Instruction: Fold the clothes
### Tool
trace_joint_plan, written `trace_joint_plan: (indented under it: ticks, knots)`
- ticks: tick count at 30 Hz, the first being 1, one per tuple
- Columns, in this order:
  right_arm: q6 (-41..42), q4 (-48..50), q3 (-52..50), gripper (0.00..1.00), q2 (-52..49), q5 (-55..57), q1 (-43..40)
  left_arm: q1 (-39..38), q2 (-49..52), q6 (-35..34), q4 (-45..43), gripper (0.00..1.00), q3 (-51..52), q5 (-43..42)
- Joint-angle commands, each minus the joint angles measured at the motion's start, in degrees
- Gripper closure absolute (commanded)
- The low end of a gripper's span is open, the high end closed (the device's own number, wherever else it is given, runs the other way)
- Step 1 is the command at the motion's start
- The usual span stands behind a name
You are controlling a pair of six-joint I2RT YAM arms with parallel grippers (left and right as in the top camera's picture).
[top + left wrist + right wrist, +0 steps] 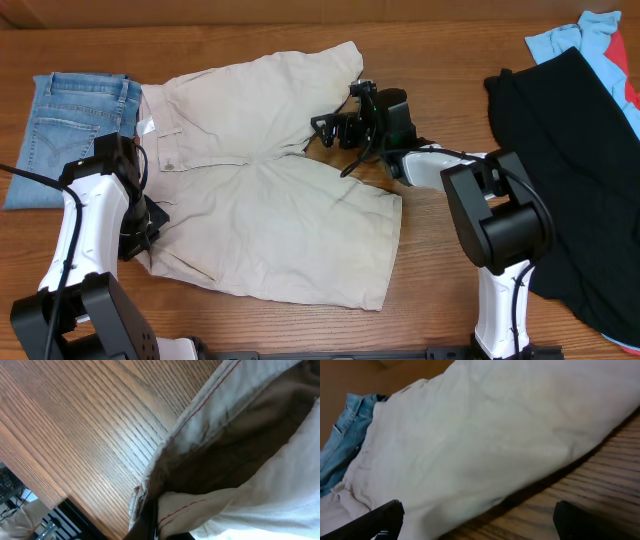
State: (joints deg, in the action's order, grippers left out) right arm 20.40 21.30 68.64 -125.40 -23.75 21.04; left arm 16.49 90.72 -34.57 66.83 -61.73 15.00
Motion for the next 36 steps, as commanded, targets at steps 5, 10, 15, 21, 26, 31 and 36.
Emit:
trace_joint_plan:
  ticks: [5,10,15,21,26,31,36]
  knots:
    - [2.45,0.98,1.31,0.27,-2.56,0.22,3.54,-0.02,-0.90,-1.20,-0.02,0.94,-0.24,-0.04]
    - [5.38,1.55,2.43,0.96,-2.51,1.99,2.95,-0.02,-0.90,-1.20,-0.13,0.95,-0.24,-0.04]
    - [3.45,-5.44,6.01,0.96,2.51,0.72,-0.68,-0.02,-0.90,-1.16,-0.04,0.95,-0.24,-0.04]
    - [-6.43,-33.59,20.74,0.96,10.27,2.71,-0.48,-0.02,-0.90,-0.52,-0.31,0.94,-0.24,-0.02]
    - [-16.59,-55.47,31.50,0.76,10.43,8.41,4.13,-0.02,-0.90,-0.13,-0.72,0.95,-0.24,-0.02]
    - [-15.65,-64.13,29.86,0.55,10.21,23.78,4.59,-0.02,-0.90,-0.13,-0.68,0.95,-0.24,-0.04]
    - [-14.45,-69.59,27.54,0.46,10.21,25.49,1.70,-0.02,-0.90,-0.13,-0.85,0.95,-0.24,-0.04]
